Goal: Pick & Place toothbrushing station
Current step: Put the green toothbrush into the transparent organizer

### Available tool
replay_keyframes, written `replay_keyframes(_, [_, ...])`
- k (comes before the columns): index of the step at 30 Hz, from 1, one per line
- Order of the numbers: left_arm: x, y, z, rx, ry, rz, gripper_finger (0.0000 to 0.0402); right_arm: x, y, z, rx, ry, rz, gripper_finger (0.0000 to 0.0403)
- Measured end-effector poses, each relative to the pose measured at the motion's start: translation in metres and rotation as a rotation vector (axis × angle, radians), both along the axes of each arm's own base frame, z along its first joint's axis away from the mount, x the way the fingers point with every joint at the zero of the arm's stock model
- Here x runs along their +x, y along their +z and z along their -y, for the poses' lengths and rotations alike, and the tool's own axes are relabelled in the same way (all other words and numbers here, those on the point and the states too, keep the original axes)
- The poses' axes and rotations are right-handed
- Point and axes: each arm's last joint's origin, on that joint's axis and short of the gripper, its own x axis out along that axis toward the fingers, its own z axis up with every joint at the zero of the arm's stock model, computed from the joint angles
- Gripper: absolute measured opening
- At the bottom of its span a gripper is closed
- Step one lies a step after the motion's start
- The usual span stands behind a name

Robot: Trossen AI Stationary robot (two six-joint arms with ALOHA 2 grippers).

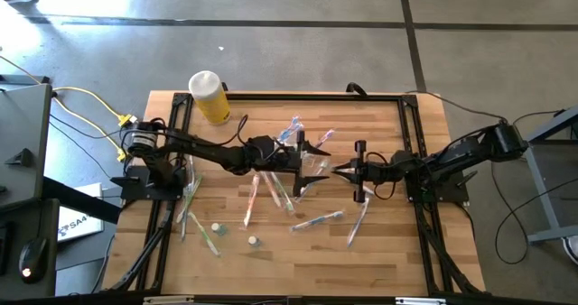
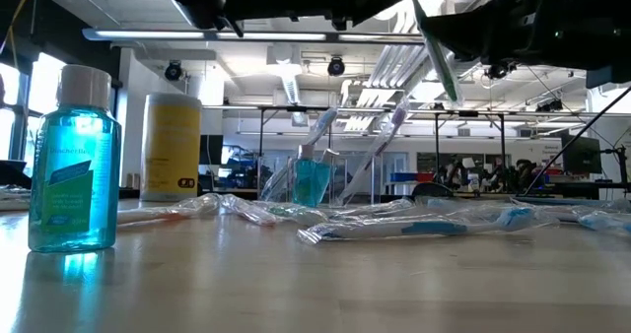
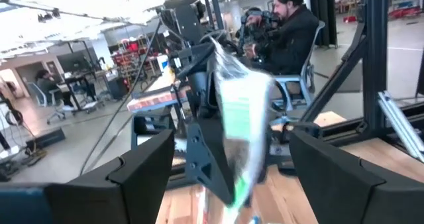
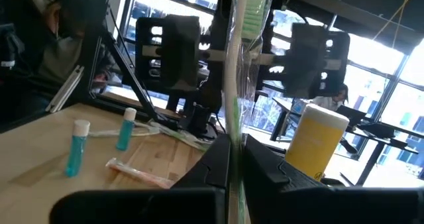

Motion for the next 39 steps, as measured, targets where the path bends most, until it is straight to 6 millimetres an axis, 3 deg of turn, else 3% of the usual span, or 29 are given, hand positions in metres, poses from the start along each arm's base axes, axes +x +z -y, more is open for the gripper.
replay_keyframes(9, [0.005, 0.002, 0.000, -0.006, 0.009, -0.009, 0.0291, 0.001, 0.000, 0.000, -0.017, -0.002, -0.009, 0.0013])
replay_keyframes(13, [0.005, 0.001, -0.002, -0.016, 0.053, -0.023, 0.0262, 0.002, 0.000, 0.000, -0.018, -0.003, -0.018, 0.0013])
replay_keyframes(19, [0.005, 0.000, -0.001, -0.016, 0.055, -0.029, 0.0170, 0.002, -0.001, 0.000, -0.017, -0.009, -0.022, 0.0013])
replay_keyframes(27, [0.006, -0.003, -0.001, 0.027, 0.047, -0.055, 0.0015, 0.002, -0.002, 0.000, -0.017, -0.022, -0.034, 0.0018])
replay_keyframes(34, [0.005, -0.004, -0.002, 0.037, 0.083, -0.076, 0.0008, 0.002, -0.002, 0.003, -0.001, -0.134, -0.043, 0.0067])
replay_keyframes(39, [-0.004, 0.008, -0.004, 0.057, 0.143, -0.116, 0.0009, 0.002, -0.002, 0.002, 0.007, -0.132, -0.042, 0.0120])
